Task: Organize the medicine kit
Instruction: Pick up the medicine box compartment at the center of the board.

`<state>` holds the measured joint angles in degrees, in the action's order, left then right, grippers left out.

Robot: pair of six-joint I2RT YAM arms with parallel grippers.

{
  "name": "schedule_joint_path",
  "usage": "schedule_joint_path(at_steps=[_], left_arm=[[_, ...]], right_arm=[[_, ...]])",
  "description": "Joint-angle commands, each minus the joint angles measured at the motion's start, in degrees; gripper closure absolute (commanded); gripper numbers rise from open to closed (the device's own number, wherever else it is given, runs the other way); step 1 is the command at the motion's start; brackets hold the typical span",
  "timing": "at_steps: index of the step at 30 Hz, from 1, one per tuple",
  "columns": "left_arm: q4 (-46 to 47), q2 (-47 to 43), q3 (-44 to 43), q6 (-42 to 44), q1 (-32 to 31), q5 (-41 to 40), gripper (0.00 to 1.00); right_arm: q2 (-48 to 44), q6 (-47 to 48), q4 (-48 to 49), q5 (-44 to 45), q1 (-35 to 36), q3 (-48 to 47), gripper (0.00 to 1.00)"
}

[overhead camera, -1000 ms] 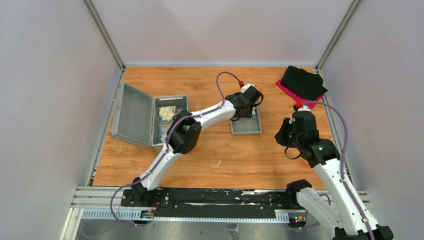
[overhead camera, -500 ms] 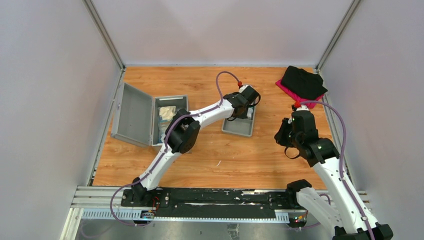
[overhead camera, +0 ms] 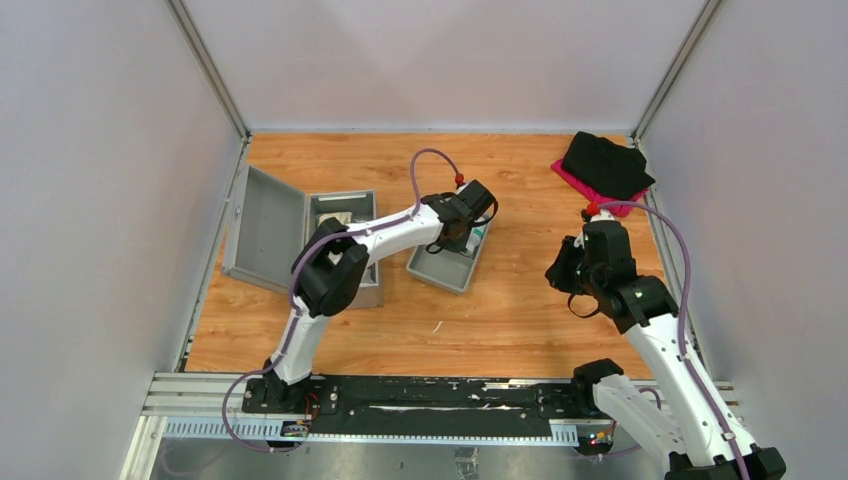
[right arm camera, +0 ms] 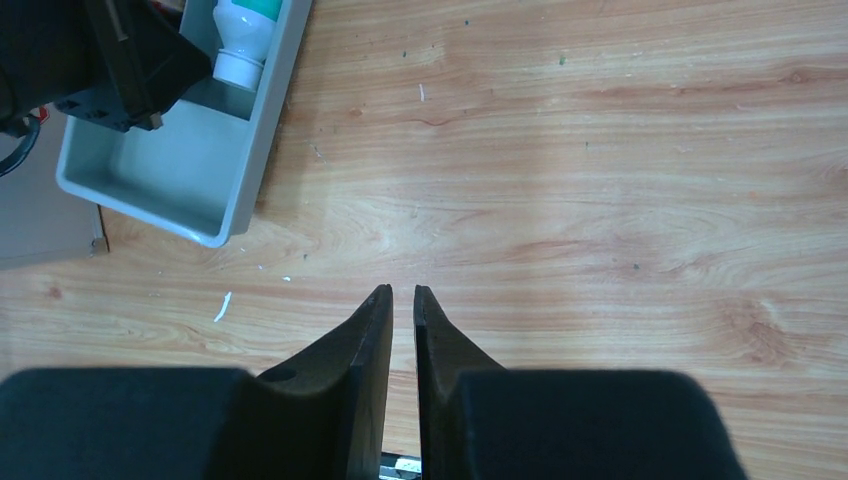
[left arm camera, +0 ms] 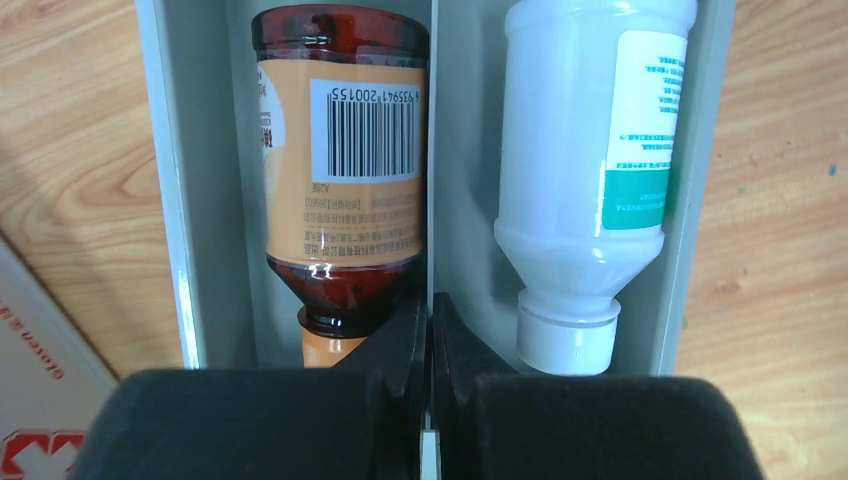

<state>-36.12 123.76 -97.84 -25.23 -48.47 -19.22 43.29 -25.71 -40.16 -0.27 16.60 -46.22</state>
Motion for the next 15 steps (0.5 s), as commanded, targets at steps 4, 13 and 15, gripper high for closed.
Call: schedule_joint_path(at_steps=[4, 13, 15], left_arm=[[0.6, -9.4, 0.0, -1.5, 0.1, -0.6, 1.00], [-3.4, -15.6, -2.2, -2.2, 0.6, -2.0, 1.00], [-4.9, -17.6, -2.1, -3.2, 1.5, -2.3, 1.00]], right_arm=[[-0.7, -0.7, 0.4, -2.0, -0.9, 1.8, 0.82], [-1.1, -1.1, 0.5, -2.5, -0.9, 2.1, 0.82], [-1.1, -1.2, 0.7, -2.5, -0.9, 2.4, 0.82]])
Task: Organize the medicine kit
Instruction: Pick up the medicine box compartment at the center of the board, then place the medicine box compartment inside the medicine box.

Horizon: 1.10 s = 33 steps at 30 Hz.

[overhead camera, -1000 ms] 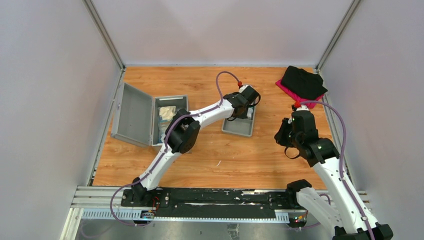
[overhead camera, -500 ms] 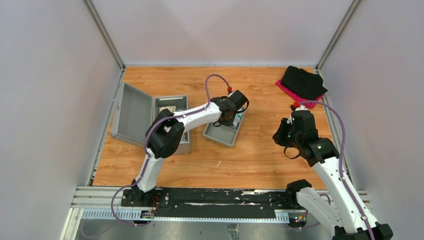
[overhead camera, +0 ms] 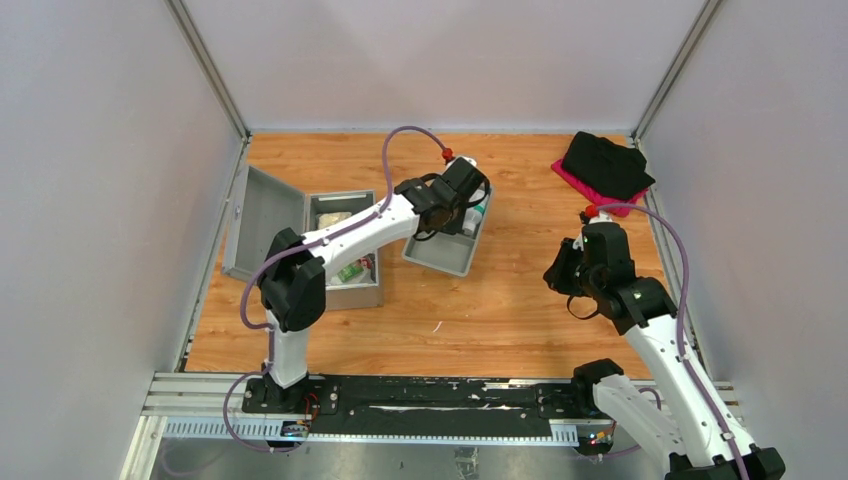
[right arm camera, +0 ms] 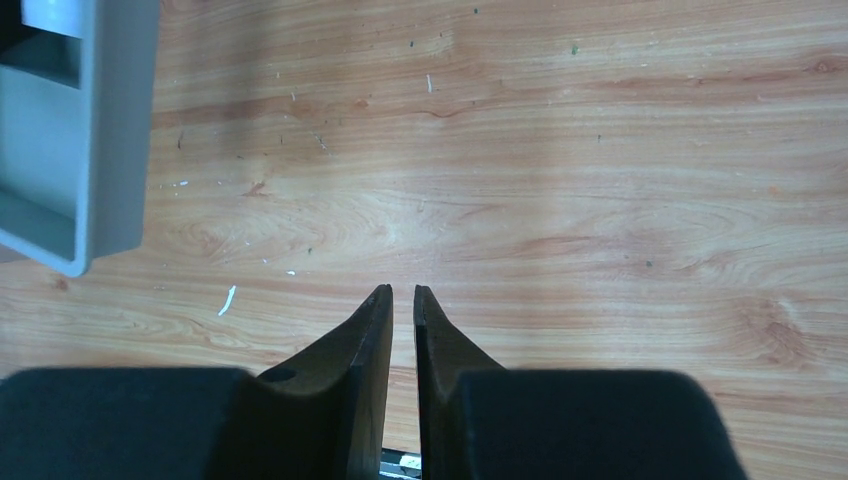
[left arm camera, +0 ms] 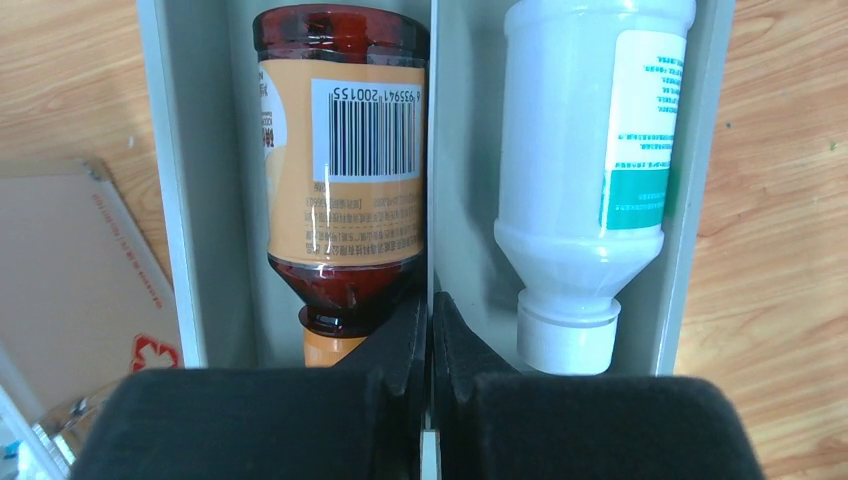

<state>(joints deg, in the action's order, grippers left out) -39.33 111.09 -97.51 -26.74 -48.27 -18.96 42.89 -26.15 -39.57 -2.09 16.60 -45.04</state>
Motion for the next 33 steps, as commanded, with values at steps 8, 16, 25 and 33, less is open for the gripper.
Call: schedule_joint_path(at_steps=[8, 16, 25, 33], left_arm=[[-5.8, -19.0, 5.9, -3.6, 7.4, -6.8, 1.00], [-5.9, -33.7, 20.7, -5.4, 16.9, -7.6, 1.00], [-1.5, -38.3, 29.4, -2.7, 22.8, -3.7, 1.00], [3.7, -37.0, 34.1, 1.5, 26.1, 3.1, 1.00]], right_arm=[[0.3, -1.6, 2.0, -2.1, -0.9, 3.0, 0.82], [2.7, -2.4, 4.3, -4.7, -0.9, 3.9, 0.82], [4.1, -2.8, 4.8, -5.8, -0.9, 4.2, 0.83], [3.4, -2.8, 4.7, -5.7, -0.9, 4.5, 0.83]])
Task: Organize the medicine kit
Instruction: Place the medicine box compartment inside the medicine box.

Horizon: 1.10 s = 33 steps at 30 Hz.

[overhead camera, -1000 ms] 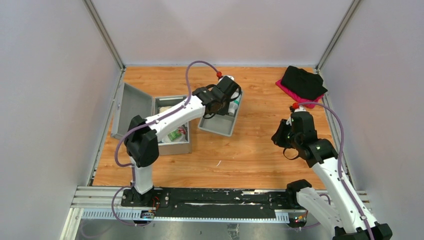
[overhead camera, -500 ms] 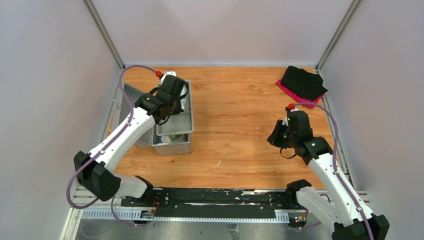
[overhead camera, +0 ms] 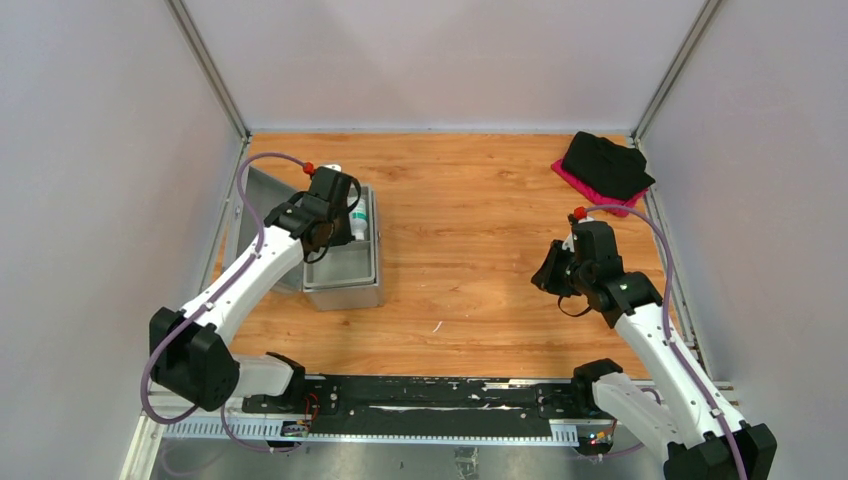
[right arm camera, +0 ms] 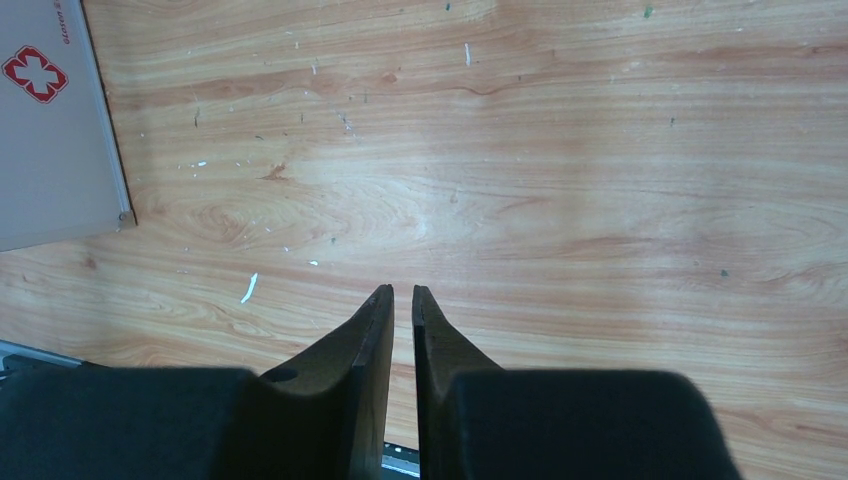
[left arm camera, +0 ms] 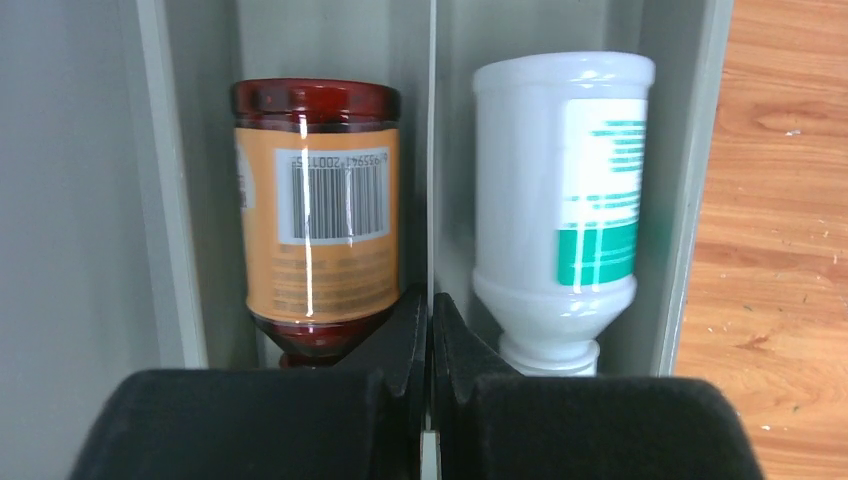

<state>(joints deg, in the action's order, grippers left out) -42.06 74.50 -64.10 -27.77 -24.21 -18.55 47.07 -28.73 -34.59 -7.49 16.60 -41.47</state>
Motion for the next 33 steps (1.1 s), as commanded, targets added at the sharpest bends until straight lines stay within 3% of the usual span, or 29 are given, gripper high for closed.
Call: schedule_joint_path(at_steps=[1, 33], left_arm=[[6.8, -0.4, 1.0, 2.8, 2.4, 2.8, 1.00], [10.3, 5.3, 4.6, 3.8, 4.3, 0.8, 1.00]], right_arm=[[-0.7, -0.1, -0.2, -0.2, -0.8, 1.0, 0.83], [-0.9, 0.1, -0.3, -0.2, -0.9, 1.3, 0.83]])
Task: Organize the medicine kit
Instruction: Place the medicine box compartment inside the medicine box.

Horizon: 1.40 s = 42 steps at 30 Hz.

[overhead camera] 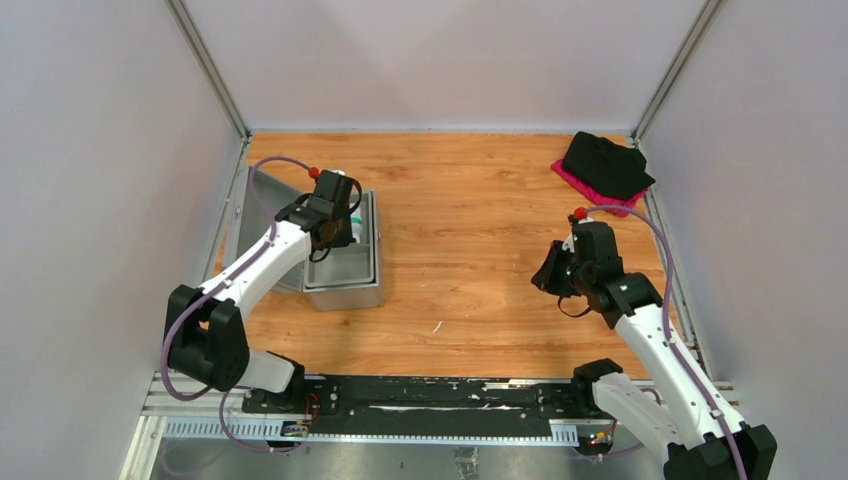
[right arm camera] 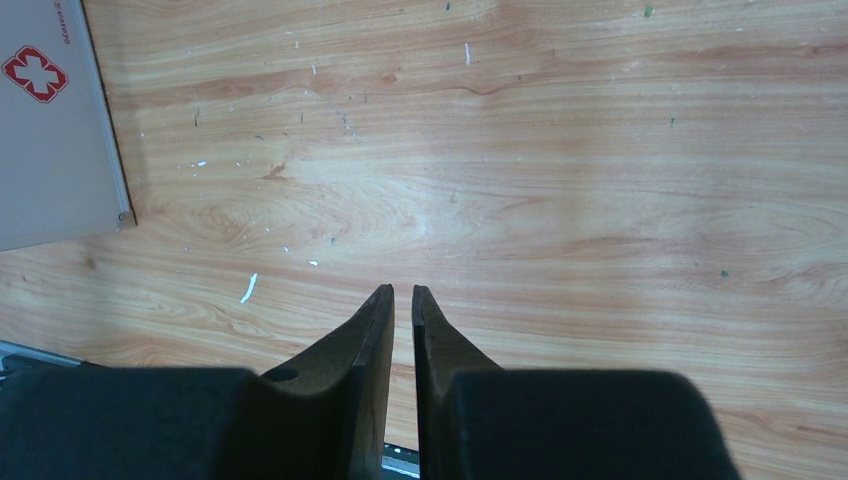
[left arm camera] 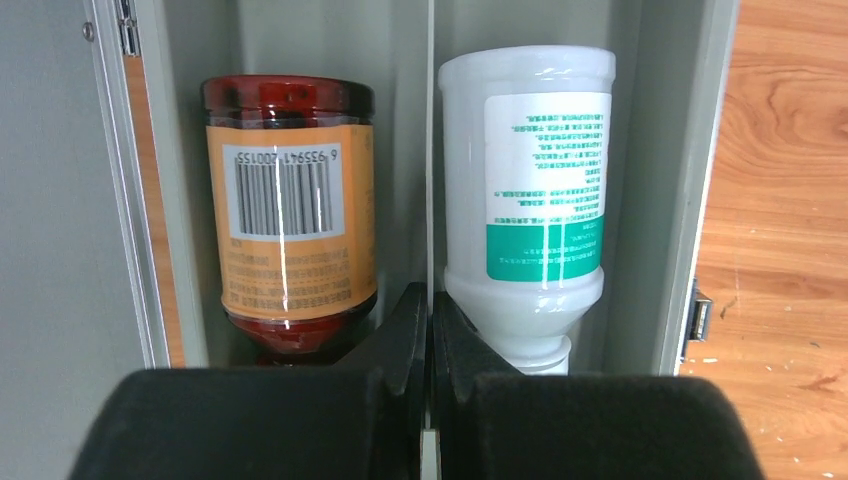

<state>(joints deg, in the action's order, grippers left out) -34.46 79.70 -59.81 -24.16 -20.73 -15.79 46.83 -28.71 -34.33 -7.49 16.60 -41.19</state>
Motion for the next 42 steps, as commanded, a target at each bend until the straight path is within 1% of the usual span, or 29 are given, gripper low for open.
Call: schedule_joint_path(at_steps=[1, 5, 11, 19, 24, 29, 31, 34, 36, 37, 42], left_arm=[[2.6, 0.2, 0.3, 0.2, 0.9, -2.2, 1.00], [3.7, 0.7, 1.2, 0.3, 1.3, -1.7, 1.00], [6.4, 2.5, 2.1, 0.2, 1.6, 1.2, 1.00], [7.6, 3.3, 2.3, -0.3, 1.6, 4.0, 1.00], [7.4, 2.4, 2.1, -0.3, 1.6, 3.8, 1.00], [7.3, 3.5, 2.3, -0.3, 1.6, 3.9, 1.00], [7.4, 3.6, 2.5, -0.3, 1.6, 3.6, 0.97], [6.7, 3.0, 2.1, -0.4, 1.6, 2.4, 0.90], [5.5, 2.6, 1.4, -0.3, 1.6, 1.1, 0.81], [5.1, 2.2, 1.2, -0.2, 1.6, 0.6, 0.78], [3.0, 0.8, -0.7, 0.2, 1.6, -0.4, 0.69]], right_arm=[[-0.8, 0.1, -0.6, -0.2, -0.9, 1.0, 0.83], [-0.6, 0.1, -0.6, -0.2, -0.9, 1.0, 0.83], [-0.6, 0.2, -0.6, -0.2, -0.9, 1.1, 0.83], [-0.8, 0.3, -0.7, 0.2, -0.9, 1.5, 0.83], [-0.7, 0.2, -0.7, 0.1, -0.9, 1.5, 0.83], [-0.9, 0.2, -0.7, 0.1, -0.9, 1.6, 0.83], [-1.1, 0.1, -0.8, 0.0, -0.9, 1.6, 0.83], [-1.4, 0.1, -0.9, 0.1, -0.9, 1.5, 0.82], [-1.4, 0.1, -0.9, 0.1, -0.9, 1.5, 0.82], [-1.3, 0.1, -0.9, 0.1, -0.9, 1.5, 0.82], [-1.3, -0.2, -0.9, 0.1, -0.9, 1.4, 0.81]])
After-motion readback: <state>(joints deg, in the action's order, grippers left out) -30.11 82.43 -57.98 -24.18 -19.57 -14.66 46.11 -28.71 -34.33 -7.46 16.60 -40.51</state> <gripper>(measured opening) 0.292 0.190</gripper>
